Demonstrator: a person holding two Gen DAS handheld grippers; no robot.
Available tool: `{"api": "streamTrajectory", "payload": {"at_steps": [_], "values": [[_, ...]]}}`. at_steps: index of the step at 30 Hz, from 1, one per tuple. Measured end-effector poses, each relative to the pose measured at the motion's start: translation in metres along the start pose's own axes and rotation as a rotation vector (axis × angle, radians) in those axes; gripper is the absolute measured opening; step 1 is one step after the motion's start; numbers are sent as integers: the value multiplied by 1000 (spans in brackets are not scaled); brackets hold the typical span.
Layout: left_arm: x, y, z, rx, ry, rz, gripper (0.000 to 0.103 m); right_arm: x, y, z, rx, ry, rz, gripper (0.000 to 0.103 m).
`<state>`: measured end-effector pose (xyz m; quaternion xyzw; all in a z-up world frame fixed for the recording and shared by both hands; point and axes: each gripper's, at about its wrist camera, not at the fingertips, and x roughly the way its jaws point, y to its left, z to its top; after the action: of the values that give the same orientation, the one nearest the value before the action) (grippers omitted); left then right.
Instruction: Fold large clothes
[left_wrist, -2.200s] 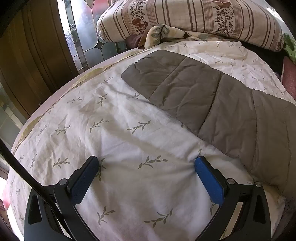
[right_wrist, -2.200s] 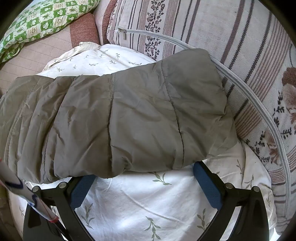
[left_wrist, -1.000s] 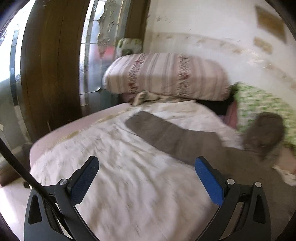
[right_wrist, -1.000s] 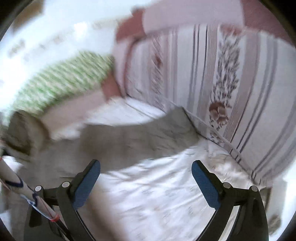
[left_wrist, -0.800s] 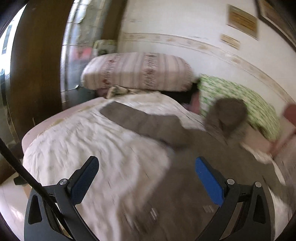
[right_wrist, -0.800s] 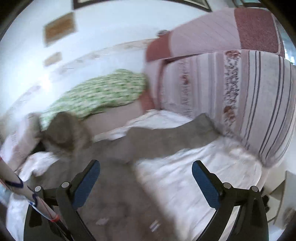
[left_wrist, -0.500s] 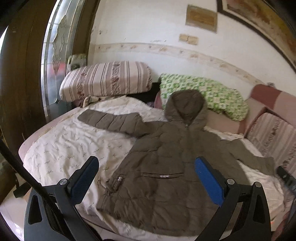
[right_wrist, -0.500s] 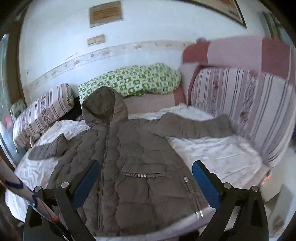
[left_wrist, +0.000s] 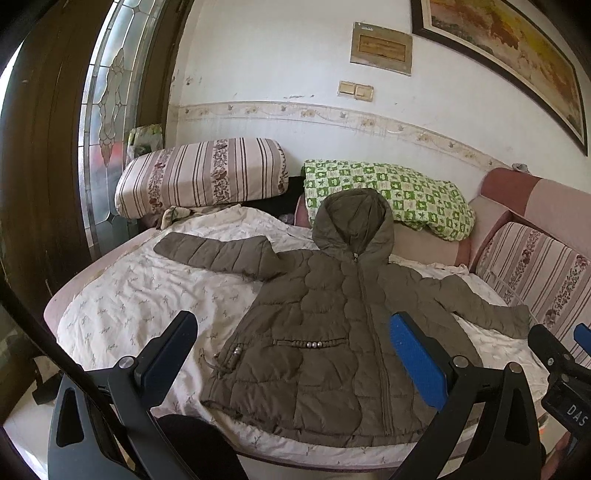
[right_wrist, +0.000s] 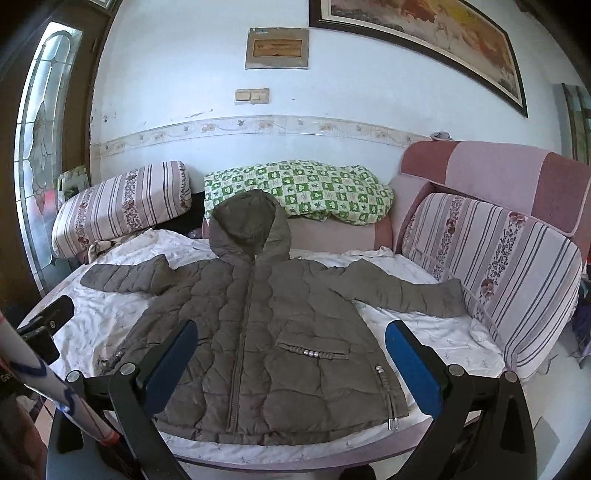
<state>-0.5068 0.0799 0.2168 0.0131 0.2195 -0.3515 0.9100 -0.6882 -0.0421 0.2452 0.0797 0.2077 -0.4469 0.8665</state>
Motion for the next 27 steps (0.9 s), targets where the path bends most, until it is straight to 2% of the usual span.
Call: {"api": "streamTrajectory", "payload": {"at_steps": [16, 27], "values": [[1, 3, -11, 11, 35, 0, 103, 5, 3, -3, 0, 43, 15, 103], [2, -11, -12, 24, 74, 9, 103, 13, -2, -6, 13, 78, 30, 103]]}}
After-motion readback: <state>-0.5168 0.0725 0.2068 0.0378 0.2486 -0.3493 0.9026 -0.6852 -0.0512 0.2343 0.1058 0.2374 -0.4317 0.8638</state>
